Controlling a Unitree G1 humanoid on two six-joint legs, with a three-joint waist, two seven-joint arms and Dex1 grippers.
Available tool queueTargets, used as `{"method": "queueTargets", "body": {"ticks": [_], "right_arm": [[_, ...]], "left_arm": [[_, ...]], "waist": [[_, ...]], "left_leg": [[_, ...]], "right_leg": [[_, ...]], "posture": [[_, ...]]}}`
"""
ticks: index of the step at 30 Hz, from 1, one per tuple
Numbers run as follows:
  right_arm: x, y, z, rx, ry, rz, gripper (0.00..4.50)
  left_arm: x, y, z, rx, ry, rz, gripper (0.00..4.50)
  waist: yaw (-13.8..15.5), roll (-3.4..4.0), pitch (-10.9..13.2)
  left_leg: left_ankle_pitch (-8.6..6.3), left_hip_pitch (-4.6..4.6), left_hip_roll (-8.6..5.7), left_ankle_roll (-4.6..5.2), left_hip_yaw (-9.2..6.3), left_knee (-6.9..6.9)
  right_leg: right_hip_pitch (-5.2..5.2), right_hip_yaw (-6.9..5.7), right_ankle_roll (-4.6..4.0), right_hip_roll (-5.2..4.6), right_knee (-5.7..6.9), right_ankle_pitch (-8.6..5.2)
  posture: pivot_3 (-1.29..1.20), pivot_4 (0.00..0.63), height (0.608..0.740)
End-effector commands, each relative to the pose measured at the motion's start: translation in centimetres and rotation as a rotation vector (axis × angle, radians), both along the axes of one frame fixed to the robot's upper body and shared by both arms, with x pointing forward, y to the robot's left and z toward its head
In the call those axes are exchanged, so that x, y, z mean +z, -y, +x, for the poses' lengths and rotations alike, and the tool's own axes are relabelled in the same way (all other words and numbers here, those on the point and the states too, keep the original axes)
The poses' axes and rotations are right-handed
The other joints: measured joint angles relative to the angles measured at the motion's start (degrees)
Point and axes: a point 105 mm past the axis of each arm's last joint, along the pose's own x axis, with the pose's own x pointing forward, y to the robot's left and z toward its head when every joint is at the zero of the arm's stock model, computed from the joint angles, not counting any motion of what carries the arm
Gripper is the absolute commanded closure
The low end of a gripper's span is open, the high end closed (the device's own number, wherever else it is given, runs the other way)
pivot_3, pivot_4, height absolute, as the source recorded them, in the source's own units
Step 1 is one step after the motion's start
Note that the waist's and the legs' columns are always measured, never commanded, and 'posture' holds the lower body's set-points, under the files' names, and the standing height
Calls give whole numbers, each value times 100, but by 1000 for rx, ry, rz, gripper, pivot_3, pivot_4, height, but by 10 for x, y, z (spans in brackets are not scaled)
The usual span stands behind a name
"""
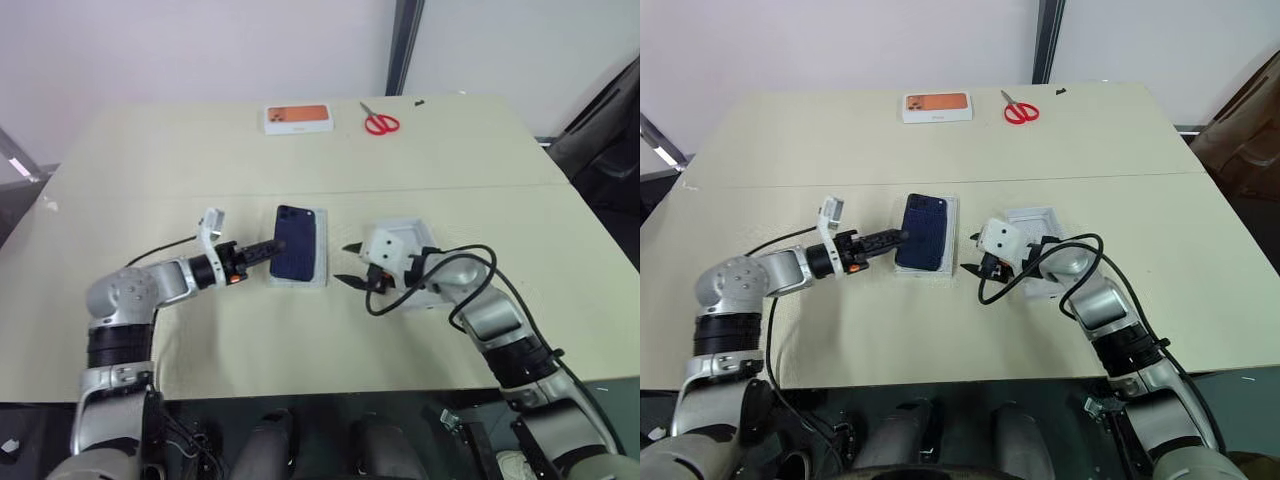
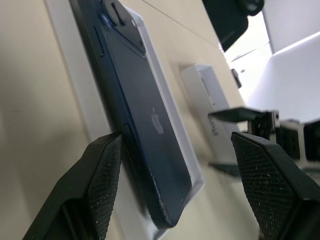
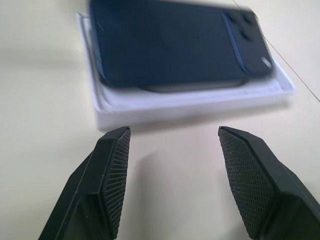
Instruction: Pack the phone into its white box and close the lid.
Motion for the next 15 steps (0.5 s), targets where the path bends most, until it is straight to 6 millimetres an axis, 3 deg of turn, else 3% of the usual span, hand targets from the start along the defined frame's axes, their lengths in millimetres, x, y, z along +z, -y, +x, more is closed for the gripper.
{"method": "queueTargets", "body": {"ticks": [1, 5, 11, 15], "right_arm": [[19, 7, 10, -27, 59, 24, 1549], [19, 6, 15, -43, 66, 25, 1549], [23, 1, 18, -37, 75, 38, 1549], [22, 1, 19, -39, 78, 34, 1549]], "left_arm": [[16, -5, -4, -13, 81, 16, 897], [16, -10, 0, 21, 98, 18, 897], [14, 14, 5, -12, 91, -24, 897], [26, 22, 5, -47, 110, -57, 897]], "waist": [[6, 0, 0], [12, 1, 0], [13, 0, 0], [5, -1, 1]], "left_leg": [[0, 0, 0, 0, 0, 0], [0, 0, -1, 0, 0, 0], [0, -1, -2, 0, 1, 2], [0, -2, -1, 1, 0, 2]], "right_leg": [[0, 0, 0, 0, 0, 0], [1, 0, 0, -2, 0, 0], [1, 0, 0, -2, -1, 0], [0, -2, 0, -2, 0, 0]], "posture": [[0, 150, 734], [0, 150, 734], [0, 150, 734], [0, 150, 734]]}}
